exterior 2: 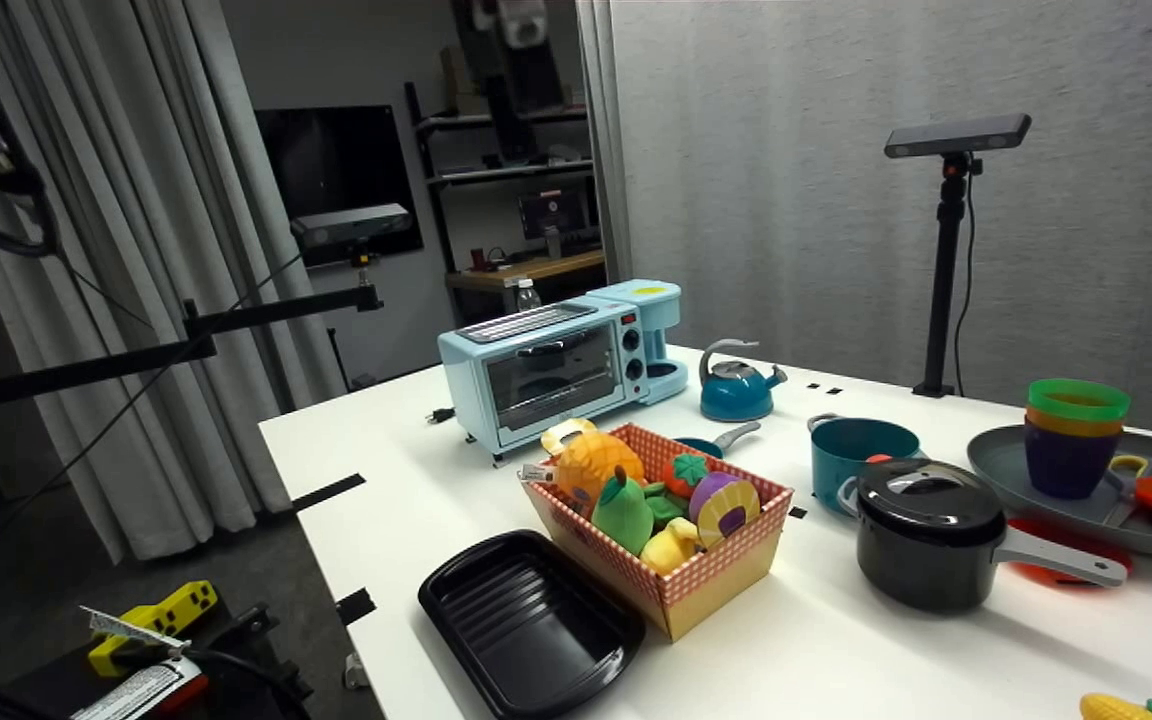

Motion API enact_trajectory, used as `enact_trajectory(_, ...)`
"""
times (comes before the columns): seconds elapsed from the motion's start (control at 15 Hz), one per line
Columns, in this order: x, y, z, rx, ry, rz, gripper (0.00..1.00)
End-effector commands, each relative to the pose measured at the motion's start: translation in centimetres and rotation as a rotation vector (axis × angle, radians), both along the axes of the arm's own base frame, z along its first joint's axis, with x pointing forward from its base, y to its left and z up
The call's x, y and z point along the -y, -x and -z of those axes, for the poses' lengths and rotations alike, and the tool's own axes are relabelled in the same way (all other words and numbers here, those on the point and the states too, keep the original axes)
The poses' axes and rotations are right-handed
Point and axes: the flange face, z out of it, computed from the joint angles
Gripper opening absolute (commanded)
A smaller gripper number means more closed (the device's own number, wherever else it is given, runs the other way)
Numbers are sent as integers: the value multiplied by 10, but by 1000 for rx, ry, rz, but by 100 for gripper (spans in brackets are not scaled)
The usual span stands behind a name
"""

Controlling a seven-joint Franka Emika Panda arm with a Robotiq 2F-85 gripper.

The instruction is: Transfer the lid from the black pot to the blue pot

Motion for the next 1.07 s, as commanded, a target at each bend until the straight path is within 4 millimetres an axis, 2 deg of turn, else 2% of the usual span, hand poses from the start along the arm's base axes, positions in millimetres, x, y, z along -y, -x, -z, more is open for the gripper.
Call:
enact_trajectory(0.0, 15, -56, 16, 32, -2, 11, 100)
enact_trajectory(0.33, 27, -107, 39, 30, -11, 3, 100)
enact_trajectory(0.67, 41, -143, 41, 27, -22, 30, 100)
enact_trajectory(0.73, 34, -125, 47, 18, -5, 7, 100)
enact_trajectory(1.0, 35, -128, 51, 10, -6, 7, 100)
